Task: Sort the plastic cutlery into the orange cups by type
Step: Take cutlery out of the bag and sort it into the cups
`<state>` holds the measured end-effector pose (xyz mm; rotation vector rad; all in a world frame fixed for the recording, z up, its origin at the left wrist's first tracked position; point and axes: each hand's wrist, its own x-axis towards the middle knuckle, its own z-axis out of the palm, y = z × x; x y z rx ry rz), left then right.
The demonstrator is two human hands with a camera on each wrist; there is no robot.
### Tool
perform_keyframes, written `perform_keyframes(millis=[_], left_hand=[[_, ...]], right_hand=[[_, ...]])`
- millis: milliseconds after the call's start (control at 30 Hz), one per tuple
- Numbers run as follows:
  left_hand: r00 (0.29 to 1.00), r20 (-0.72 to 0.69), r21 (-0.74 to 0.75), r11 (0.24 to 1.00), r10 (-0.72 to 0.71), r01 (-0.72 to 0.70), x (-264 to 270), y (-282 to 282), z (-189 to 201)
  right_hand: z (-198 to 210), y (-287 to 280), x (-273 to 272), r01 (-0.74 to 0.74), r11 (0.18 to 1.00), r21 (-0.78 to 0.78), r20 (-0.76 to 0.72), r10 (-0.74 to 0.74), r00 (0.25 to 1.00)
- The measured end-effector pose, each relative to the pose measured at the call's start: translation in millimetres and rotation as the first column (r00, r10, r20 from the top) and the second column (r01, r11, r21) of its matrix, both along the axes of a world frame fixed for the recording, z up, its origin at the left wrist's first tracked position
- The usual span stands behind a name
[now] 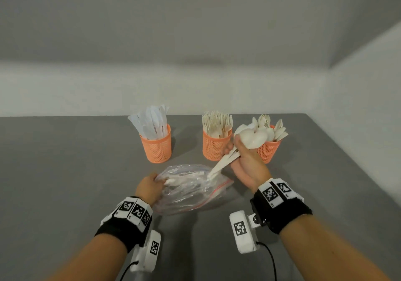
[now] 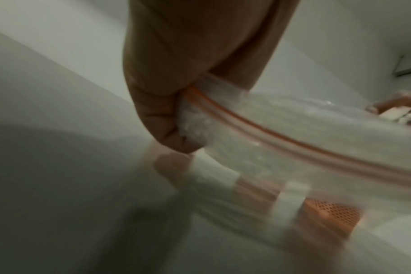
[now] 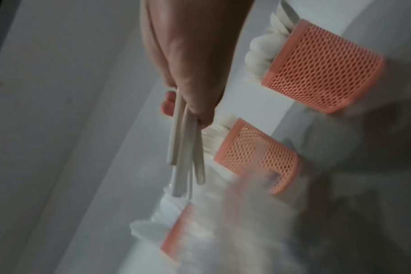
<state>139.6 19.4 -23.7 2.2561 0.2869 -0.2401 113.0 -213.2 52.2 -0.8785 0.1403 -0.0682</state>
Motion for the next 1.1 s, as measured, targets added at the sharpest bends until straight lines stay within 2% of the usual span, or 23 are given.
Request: perform_keyframes(millis=[67, 133, 200, 233, 267, 300, 333, 367, 400, 467, 500, 567, 667, 733, 833, 900, 1000, 1100], left_hand=[[0.997, -0.041, -0.017, 0.998, 0.064, -0.065, 1, 3, -4], [0.993, -0.068, -0.048, 0.994, 0.094, -0.098, -1, 1, -1], [0.997, 0.048, 0.108, 0.992, 0.06, -0.065, -6, -5, 14], [0.988, 0.152, 0.211, 0.977, 0.007, -0.04, -10, -10, 26], [0.964, 0.257, 0.252, 0.968, -0.066, -0.001, -16, -16, 40], [0.938, 0.315, 0.21, 0.974, -0.147, 0.082, -21, -22, 54], [0.921, 0.319, 0.098, 0.974, -0.225, 0.204, -26, -29, 67], [0.912, 0.262, -0.04, 0.941, -0.315, 0.337, -31, -37, 76], [0.886, 0.2, -0.168, 0.876, -0.419, 0.452, -35, -45, 82], [0.821, 0.219, -0.3, 0.765, -0.526, 0.57, -40, -58, 83], [0.817, 0.264, -0.309, 0.758, -0.512, 0.575, -39, -62, 79], [0.839, 0.325, -0.296, 0.796, -0.436, 0.528, -36, -65, 74], [0.887, 0.282, -0.39, 0.801, -0.366, 0.454, -34, -58, 74], [0.904, 0.229, -0.536, 0.728, -0.361, 0.427, -31, -50, 77], [0.919, 0.154, -0.735, 0.58, -0.362, 0.352, -28, -39, 79], [0.922, 0.126, -0.8, 0.512, -0.365, 0.312, -26, -35, 79], [0.919, 0.116, -0.841, 0.455, -0.377, 0.293, -27, -33, 77], [0.924, 0.098, -0.863, 0.431, -0.37, 0.264, -29, -30, 78]], right_hand=[[6, -5, 5, 0.057, 0.995, 0.078, -0.015, -0.056, 0.998], [9, -7, 7, 0.038, 0.998, 0.046, -0.03, -0.037, 0.999], [12, -2, 6, -0.036, 0.999, -0.041, -0.036, 0.034, 0.999], [14, 3, 4, -0.074, 0.995, -0.066, -0.044, 0.071, 0.997], [15, 10, 2, -0.104, 0.992, -0.071, -0.057, 0.1, 0.993], [17, 18, 0, -0.13, 0.989, -0.071, -0.066, 0.125, 0.99], [17, 26, -1, -0.148, 0.986, -0.071, -0.068, 0.143, 0.987], [17, 34, -1, -0.159, 0.985, -0.073, -0.066, 0.154, 0.986], [16, 42, -1, -0.165, 0.983, -0.084, -0.064, 0.16, 0.985], [14, 56, -1, -0.174, 0.973, -0.15, -0.079, 0.163, 0.983], [13, 61, -1, -0.18, 0.966, -0.184, -0.078, 0.168, 0.983], [10, 67, 0, -0.217, 0.937, -0.272, -0.052, 0.211, 0.976], [10, 67, 0, -0.289, 0.809, -0.511, -0.067, 0.298, 0.952], [14, 62, 0, -0.275, 0.743, -0.61, -0.08, 0.287, 0.955], [20, 55, 0, -0.199, 0.741, -0.641, -0.043, 0.224, 0.974], [21, 54, 0, -0.179, 0.739, -0.65, -0.034, 0.207, 0.978], [19, 55, 2, -0.163, 0.718, -0.677, -0.039, 0.187, 0.982], [15, 55, 4, -0.109, 0.743, -0.66, -0.045, 0.106, 0.993]])
